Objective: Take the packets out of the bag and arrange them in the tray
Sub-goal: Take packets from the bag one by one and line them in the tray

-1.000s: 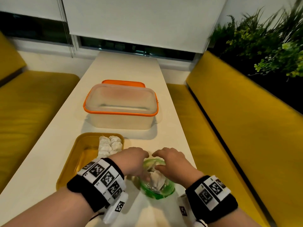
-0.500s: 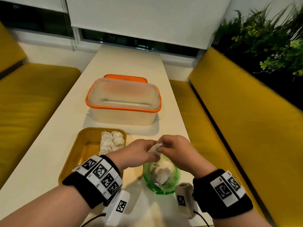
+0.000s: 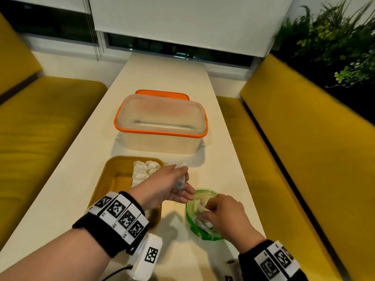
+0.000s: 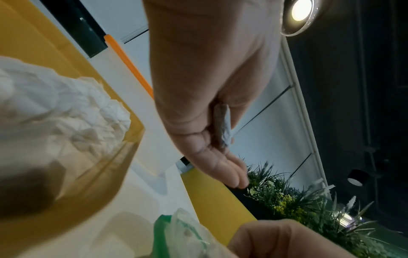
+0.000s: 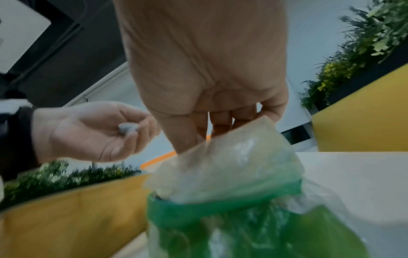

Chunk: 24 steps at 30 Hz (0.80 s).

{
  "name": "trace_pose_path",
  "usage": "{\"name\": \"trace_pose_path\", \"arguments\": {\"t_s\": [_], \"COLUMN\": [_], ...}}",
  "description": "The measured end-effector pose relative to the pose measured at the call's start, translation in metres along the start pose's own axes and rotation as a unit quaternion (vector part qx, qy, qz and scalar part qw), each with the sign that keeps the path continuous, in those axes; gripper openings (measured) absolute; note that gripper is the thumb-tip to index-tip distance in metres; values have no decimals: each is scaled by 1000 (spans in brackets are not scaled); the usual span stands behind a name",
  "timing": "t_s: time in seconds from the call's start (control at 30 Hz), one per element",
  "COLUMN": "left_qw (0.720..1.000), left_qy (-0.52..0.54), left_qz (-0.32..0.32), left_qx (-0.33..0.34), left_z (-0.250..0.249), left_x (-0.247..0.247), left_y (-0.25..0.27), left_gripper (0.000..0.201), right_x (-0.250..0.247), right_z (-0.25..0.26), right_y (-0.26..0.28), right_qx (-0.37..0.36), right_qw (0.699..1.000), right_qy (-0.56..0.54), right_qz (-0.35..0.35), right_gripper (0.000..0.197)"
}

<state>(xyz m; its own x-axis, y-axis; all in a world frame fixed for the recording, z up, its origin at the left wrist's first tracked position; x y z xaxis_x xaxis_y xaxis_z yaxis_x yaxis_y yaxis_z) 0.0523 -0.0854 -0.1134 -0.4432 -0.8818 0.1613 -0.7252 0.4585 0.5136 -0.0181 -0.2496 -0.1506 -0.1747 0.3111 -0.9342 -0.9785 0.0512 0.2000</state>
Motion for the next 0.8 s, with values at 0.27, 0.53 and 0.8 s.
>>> {"name": "trace_pose_path", "arguments": {"t_s": [0.27,0.53,0.8], "left_qw": [1000,984,963], "left_qy": [3,-157,-246], "left_qz": [-21,23,21], "left_qx": [8,80,104], "left_z": [5,8,3], "left_x": [-10,2,1], "left_y": [-3,-1,0], "left_gripper": [18,11,9], "right_x": [-17,-33,-38], "right_z": [-13,-1,20], "right_y": [0,3,6], "right_qx": [54,17,-5], "right_qw": [929,830,878], "right_qy": [-362,-557,-479], "right_qz": [-51,-13,9], "right_gripper": [13,19,39]}}
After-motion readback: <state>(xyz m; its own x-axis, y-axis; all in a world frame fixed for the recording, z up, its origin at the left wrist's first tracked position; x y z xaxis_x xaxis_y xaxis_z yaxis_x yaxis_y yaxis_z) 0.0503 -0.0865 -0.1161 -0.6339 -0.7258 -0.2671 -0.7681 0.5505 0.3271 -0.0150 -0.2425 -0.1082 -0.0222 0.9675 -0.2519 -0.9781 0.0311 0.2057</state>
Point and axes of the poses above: each hand's wrist, its own y-axis away from the middle knuckle, its own x-axis out of the palm, z = x × y, the point moved 1 cm from there along -y, towards the middle knuckle, and after that the axes turned 4 degrees about -x, right-handed, at the moved point
